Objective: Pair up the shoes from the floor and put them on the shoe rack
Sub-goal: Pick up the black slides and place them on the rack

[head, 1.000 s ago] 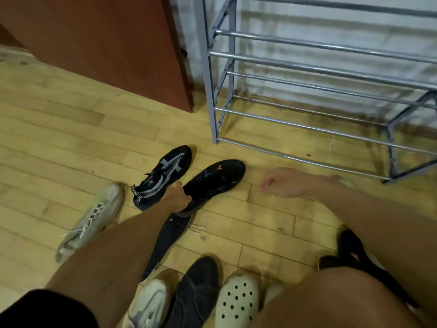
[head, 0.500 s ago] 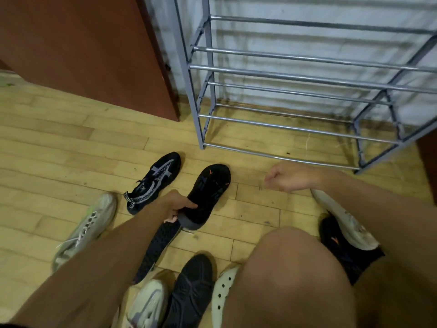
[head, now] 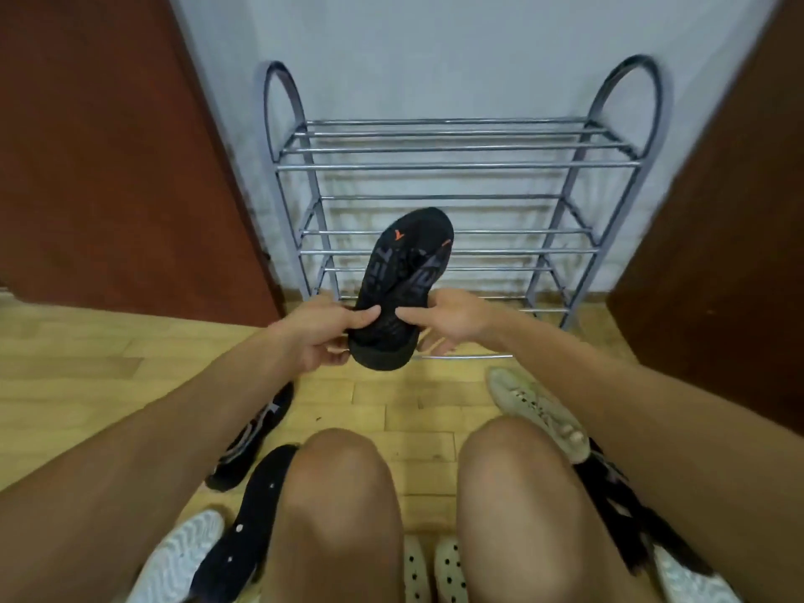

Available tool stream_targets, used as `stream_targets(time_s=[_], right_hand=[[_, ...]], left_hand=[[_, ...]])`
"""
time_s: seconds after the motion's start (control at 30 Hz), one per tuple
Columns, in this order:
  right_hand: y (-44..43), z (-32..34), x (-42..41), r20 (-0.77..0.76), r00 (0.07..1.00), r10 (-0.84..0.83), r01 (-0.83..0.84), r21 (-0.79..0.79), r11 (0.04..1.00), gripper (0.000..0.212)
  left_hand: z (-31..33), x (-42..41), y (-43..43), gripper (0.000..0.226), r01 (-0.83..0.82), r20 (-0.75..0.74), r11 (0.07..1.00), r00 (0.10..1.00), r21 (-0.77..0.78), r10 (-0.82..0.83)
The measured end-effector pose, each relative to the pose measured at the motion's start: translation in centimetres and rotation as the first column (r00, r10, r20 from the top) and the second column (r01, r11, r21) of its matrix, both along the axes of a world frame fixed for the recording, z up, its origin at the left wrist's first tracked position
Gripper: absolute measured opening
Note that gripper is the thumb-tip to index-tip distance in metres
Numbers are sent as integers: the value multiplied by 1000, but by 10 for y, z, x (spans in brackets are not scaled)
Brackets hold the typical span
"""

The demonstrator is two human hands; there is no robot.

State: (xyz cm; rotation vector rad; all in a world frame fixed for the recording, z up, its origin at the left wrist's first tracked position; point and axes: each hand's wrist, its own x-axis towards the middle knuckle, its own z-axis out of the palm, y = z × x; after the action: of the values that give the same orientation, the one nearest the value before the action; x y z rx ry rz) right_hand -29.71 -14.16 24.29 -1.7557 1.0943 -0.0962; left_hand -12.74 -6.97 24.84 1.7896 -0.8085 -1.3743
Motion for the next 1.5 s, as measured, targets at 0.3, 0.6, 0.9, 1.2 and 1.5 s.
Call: stream_targets(time_s=[0.3, 0.6, 0.9, 1.2, 1.5], right_hand=[[22, 14, -149, 306, 893, -329, 323, 73, 944, 34], [44, -81, -286, -4, 833, -553, 548, 149, 823, 42], [65, -215, -325, -384, 718, -580, 677, 195, 709, 32], [47, -283, -294, -529, 707, -469, 647, 216, 731, 50], [34, -234, -303, -594, 768, -240, 508, 338, 792, 58]], left_hand=[[18, -136, -11, 5, 245, 29, 969, 969, -12, -245], [-55, -261, 0, 27, 270, -186, 927, 956, 261, -225], [-128, -257, -5, 17, 255, -18, 890, 963, 379, -268], [-154, -230, -21, 25, 164, 3, 889, 983, 428, -183], [-150, -227, -11, 29, 152, -19, 888, 987, 434, -160]])
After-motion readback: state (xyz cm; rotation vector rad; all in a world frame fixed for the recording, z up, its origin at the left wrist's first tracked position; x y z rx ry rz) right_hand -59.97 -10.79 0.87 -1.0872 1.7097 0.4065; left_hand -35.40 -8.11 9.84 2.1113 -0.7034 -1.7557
